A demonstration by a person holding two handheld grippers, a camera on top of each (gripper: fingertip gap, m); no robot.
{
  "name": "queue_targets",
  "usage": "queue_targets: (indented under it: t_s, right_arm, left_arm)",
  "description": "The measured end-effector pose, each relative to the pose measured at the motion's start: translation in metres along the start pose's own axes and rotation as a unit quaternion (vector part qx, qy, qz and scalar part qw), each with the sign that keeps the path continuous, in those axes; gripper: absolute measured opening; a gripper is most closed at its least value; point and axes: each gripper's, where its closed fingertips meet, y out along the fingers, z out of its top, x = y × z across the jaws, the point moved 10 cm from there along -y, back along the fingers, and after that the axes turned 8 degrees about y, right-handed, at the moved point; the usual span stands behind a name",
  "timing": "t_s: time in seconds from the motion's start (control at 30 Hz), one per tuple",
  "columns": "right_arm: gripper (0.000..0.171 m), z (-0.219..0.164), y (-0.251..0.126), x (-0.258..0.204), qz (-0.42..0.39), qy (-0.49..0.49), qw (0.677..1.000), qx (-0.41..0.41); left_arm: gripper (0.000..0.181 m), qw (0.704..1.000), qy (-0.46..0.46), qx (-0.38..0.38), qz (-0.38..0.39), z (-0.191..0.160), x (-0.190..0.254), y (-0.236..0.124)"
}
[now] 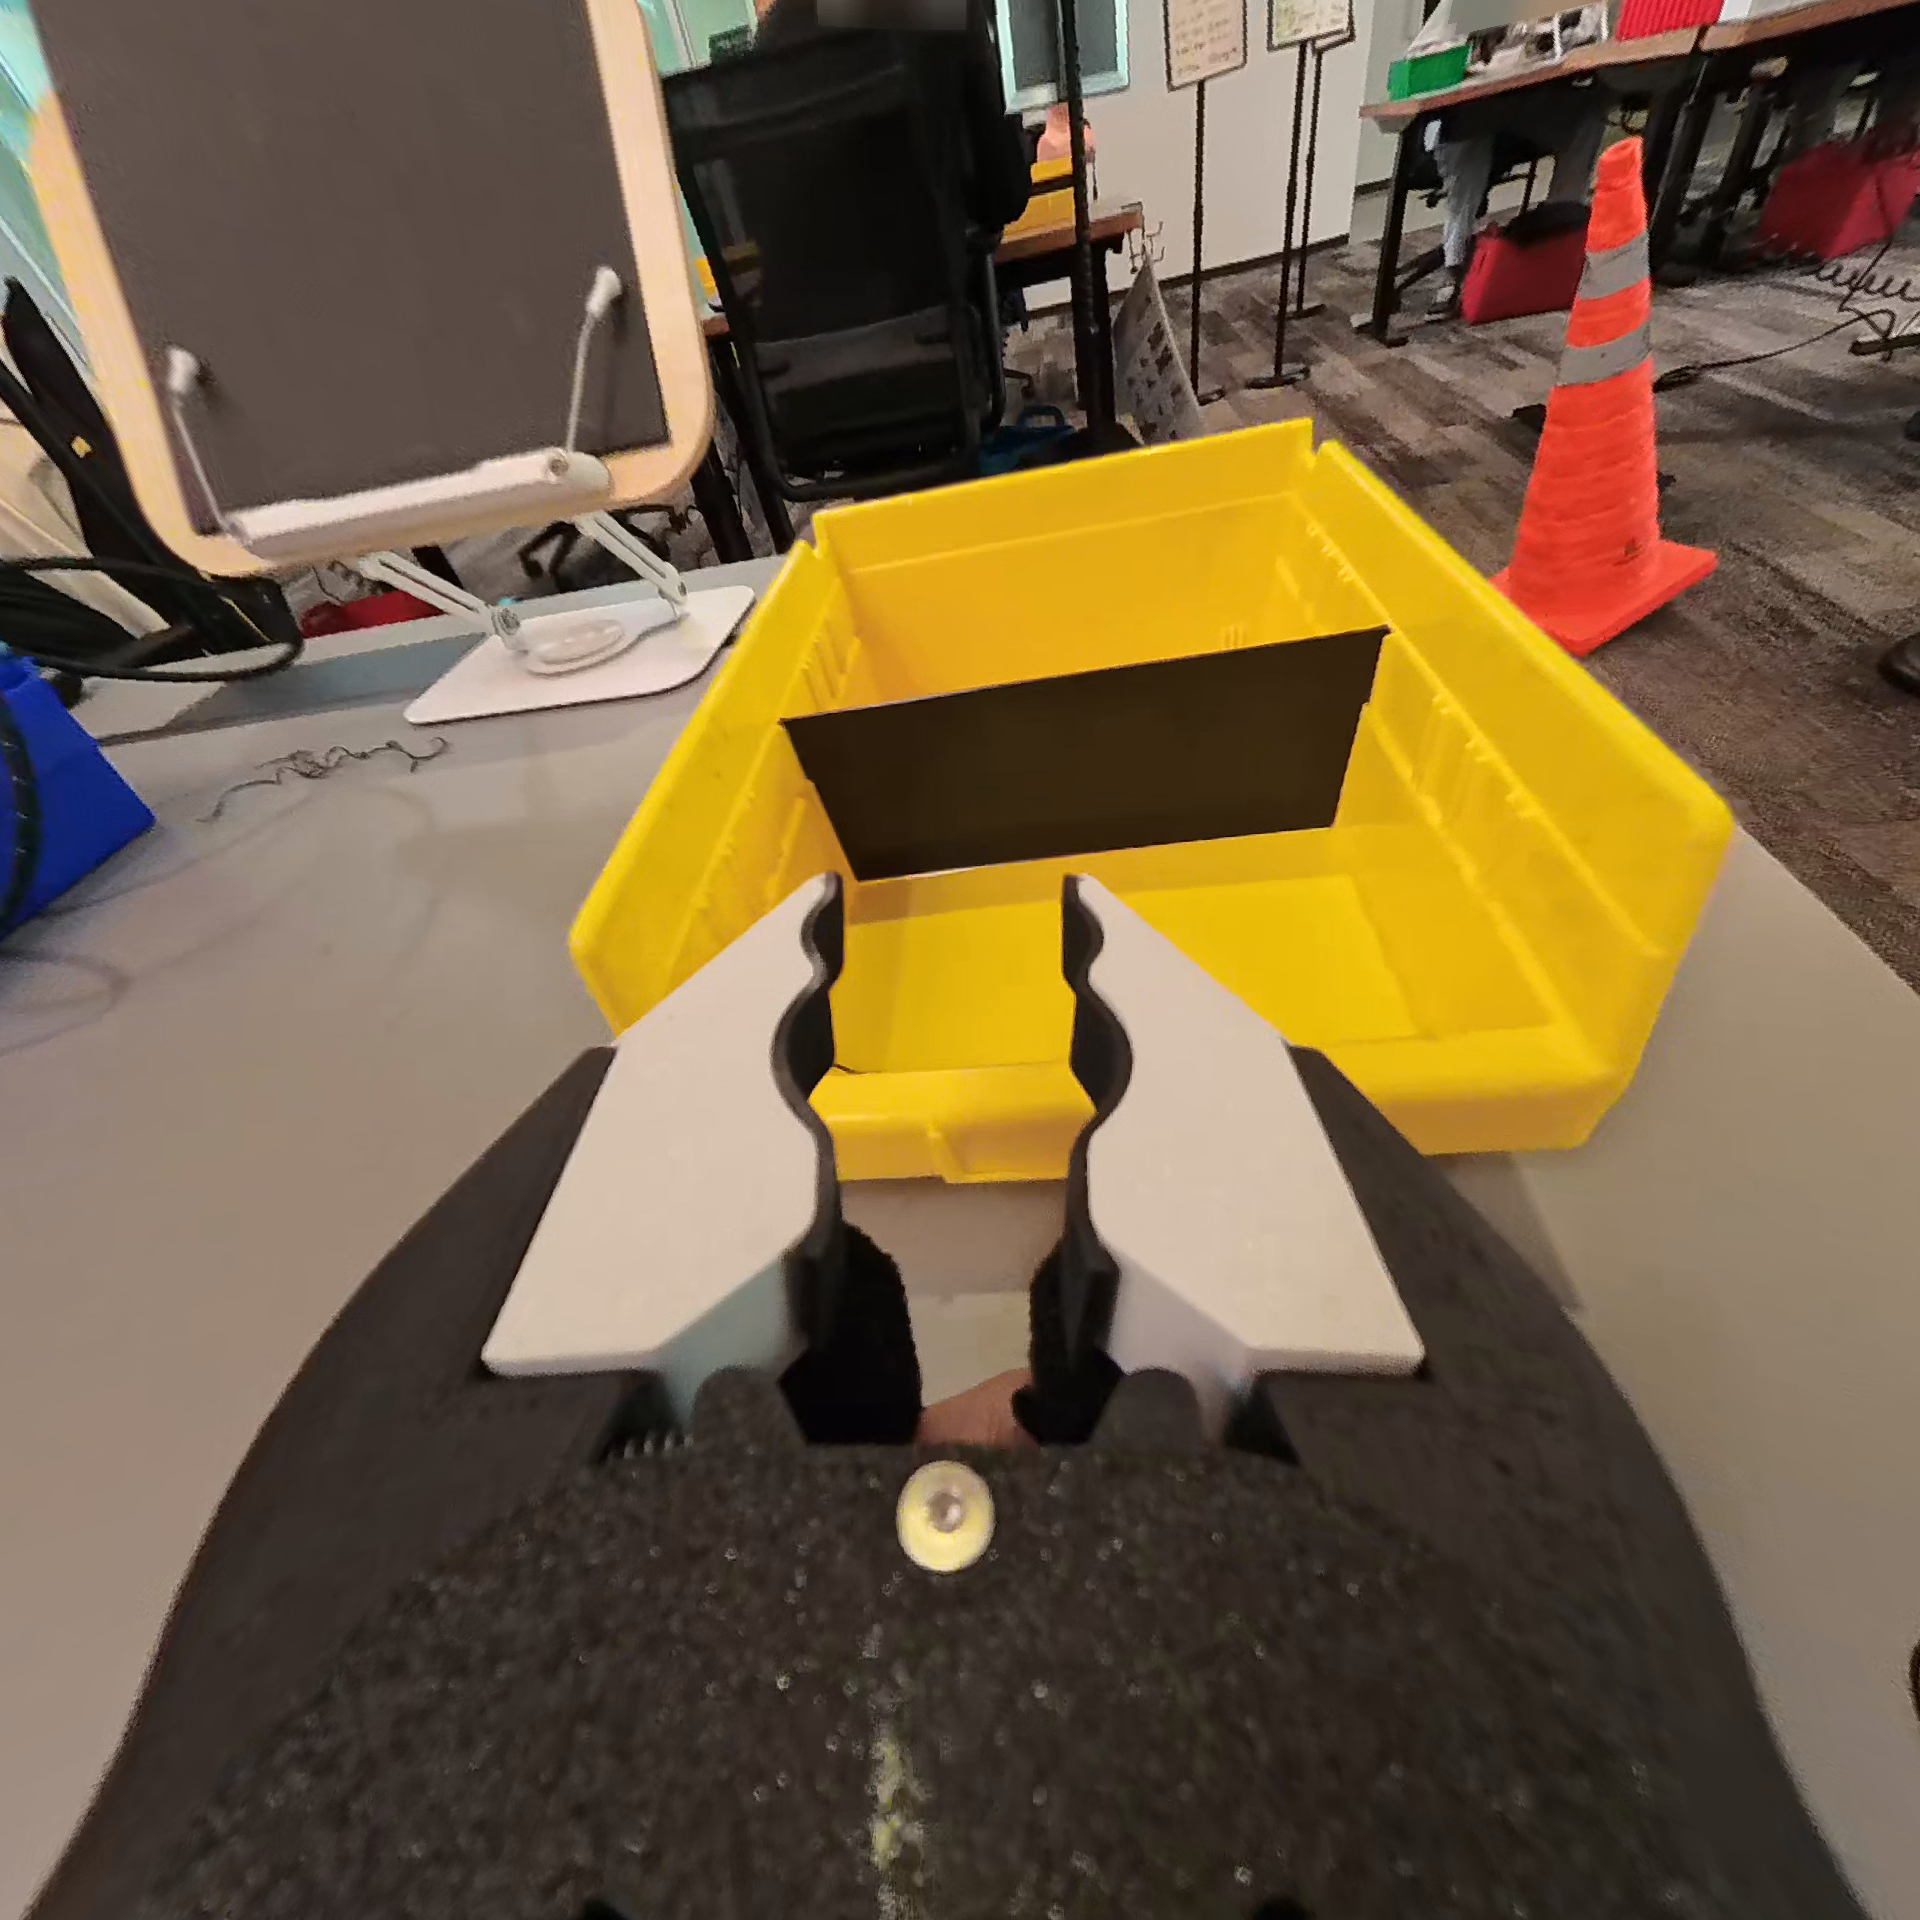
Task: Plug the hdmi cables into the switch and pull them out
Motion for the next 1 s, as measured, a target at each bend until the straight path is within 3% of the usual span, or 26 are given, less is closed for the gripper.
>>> queue_targets:
  t_s: [0.2,0.43,0.73,1.0]
  right_arm:
    - [0.041,0.001,-0.012,-0.018,0.061,0.023,0.998,0.009]
    - [0.041,-0.001,-0.007,-0.032,0.090,0.020,0.996,0.002]
    - [0.042,-0.020,0.006,-0.030,0.102,0.024,0.993,-0.053]
    - [0.042,-0.027,0.011,-0.028,0.111,0.055,0.990,-0.071]
  left_arm:
    - [0.048,0.999,-0.022,-0.001,-0.038,0.039,-0.036,0.013]
    - [0.070,0.982,0.016,-0.158,-0.100,0.082,-0.091,0.107]
    - [0.078,0.936,0.067,-0.260,-0.228,0.089,-0.113,0.191]
    - [0.078,0.919,0.157,-0.269,-0.242,0.087,-0.105,0.213]
